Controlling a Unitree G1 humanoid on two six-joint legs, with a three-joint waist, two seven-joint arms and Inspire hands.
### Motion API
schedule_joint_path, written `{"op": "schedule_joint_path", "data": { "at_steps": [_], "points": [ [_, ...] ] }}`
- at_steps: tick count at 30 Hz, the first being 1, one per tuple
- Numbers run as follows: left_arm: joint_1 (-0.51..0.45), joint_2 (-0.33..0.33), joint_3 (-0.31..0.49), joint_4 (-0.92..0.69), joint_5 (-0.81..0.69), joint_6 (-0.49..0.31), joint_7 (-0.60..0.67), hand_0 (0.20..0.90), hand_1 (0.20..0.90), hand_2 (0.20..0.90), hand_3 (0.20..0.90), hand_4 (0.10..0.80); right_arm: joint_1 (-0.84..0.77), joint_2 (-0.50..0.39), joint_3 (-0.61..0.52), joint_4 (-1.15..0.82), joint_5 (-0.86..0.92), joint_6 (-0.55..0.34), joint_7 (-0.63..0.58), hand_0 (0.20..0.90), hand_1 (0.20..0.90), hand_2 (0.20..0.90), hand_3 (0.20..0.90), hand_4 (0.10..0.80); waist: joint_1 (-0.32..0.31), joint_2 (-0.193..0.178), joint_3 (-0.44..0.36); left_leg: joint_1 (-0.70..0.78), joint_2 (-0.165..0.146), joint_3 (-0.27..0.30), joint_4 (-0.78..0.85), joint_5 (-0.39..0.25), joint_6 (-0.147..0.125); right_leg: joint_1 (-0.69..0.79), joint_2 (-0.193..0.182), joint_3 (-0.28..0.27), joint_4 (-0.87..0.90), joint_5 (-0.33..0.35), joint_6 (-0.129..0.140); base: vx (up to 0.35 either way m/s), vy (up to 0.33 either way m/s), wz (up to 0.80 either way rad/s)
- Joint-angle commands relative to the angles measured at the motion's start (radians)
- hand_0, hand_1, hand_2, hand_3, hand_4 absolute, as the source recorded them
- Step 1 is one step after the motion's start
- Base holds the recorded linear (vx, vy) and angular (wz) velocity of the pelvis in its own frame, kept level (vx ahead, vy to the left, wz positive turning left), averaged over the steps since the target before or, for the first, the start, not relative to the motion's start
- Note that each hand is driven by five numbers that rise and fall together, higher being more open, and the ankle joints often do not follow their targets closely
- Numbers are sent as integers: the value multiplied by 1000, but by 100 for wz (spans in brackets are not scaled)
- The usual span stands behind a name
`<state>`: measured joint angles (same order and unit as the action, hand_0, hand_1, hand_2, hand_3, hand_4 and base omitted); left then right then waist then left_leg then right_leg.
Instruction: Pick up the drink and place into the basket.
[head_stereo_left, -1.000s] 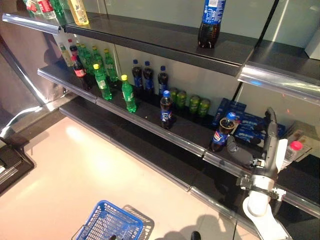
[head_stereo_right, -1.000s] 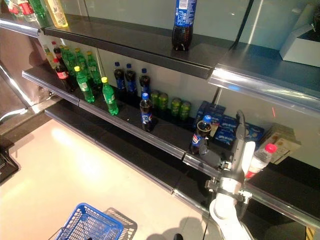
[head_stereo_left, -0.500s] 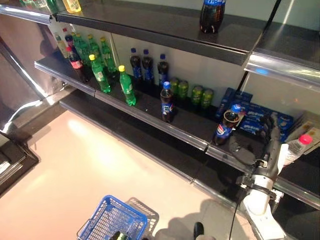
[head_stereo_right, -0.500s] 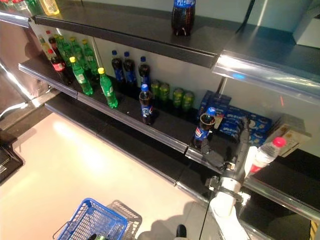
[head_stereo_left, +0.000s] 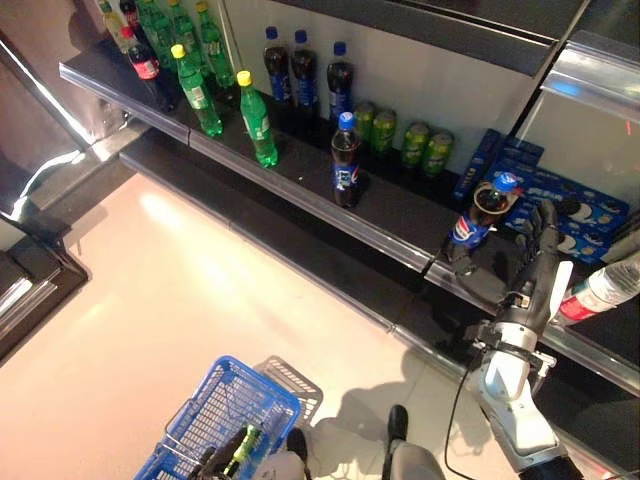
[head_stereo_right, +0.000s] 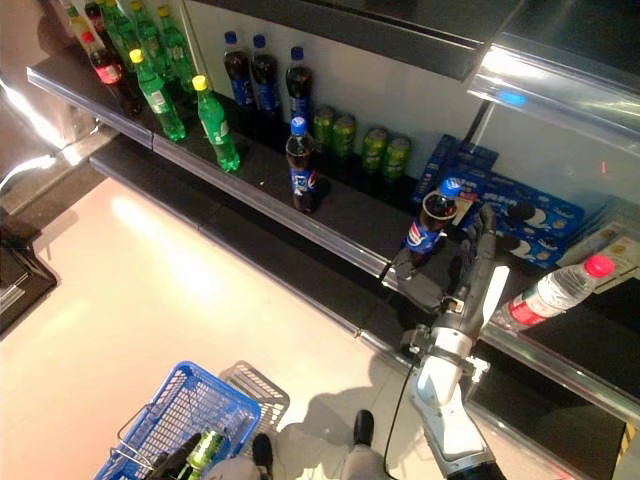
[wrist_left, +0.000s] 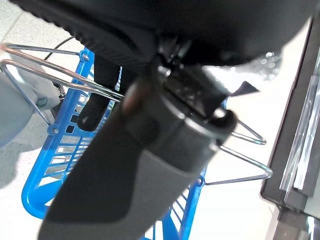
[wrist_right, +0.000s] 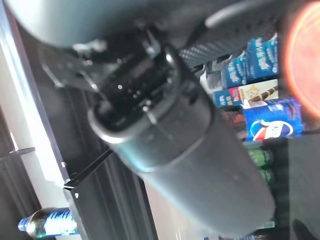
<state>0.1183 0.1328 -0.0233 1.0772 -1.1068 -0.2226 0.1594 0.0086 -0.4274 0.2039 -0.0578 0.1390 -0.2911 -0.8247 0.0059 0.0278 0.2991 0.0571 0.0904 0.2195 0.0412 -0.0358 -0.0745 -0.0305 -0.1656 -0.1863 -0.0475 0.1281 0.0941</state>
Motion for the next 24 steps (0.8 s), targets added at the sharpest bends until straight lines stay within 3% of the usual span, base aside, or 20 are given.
{"op": "schedule_joint_path", "data": {
  "at_steps": [1, 8, 15, 24],
  "points": [
    [33, -36, -19, -70, -15, -19, -37, 300, 300, 300, 200, 100, -110, -9, -40, -93, -7, -82, -67, 900, 900, 900, 900, 800, 14, -16, -3, -123, -5, -64, 187, -23, 32, 7, -51, -4, 171, -118, 3, 47, 2, 7],
    [26, -19, -21, -95, -2, 6, -42, 300, 300, 300, 200, 100, -203, -13, -75, -54, 54, -72, -108, 900, 900, 900, 900, 800, 38, -9, 32, -158, -5, -87, 229, -21, 27, 7, -59, -14, 178, -115, 1, 28, -8, 3],
    [-24, 9, -40, -133, -14, 31, -33, 300, 300, 300, 200, 100, -372, 27, -98, 18, 42, -68, -243, 900, 900, 900, 900, 800, 64, 4, 103, -238, -5, -121, 276, -9, 25, -42, -65, -22, 206, -108, -7, -73, -18, 8],
    [-42, 10, -45, -161, -18, 40, -23, 300, 300, 300, 200, 100, -421, 37, -104, 33, 58, -40, -274, 900, 900, 900, 900, 800, 70, 13, 135, -277, -4, -133, 303, 2, 25, -63, -68, -23, 223, -105, -13, -11, 1, 1]
  ]
}}
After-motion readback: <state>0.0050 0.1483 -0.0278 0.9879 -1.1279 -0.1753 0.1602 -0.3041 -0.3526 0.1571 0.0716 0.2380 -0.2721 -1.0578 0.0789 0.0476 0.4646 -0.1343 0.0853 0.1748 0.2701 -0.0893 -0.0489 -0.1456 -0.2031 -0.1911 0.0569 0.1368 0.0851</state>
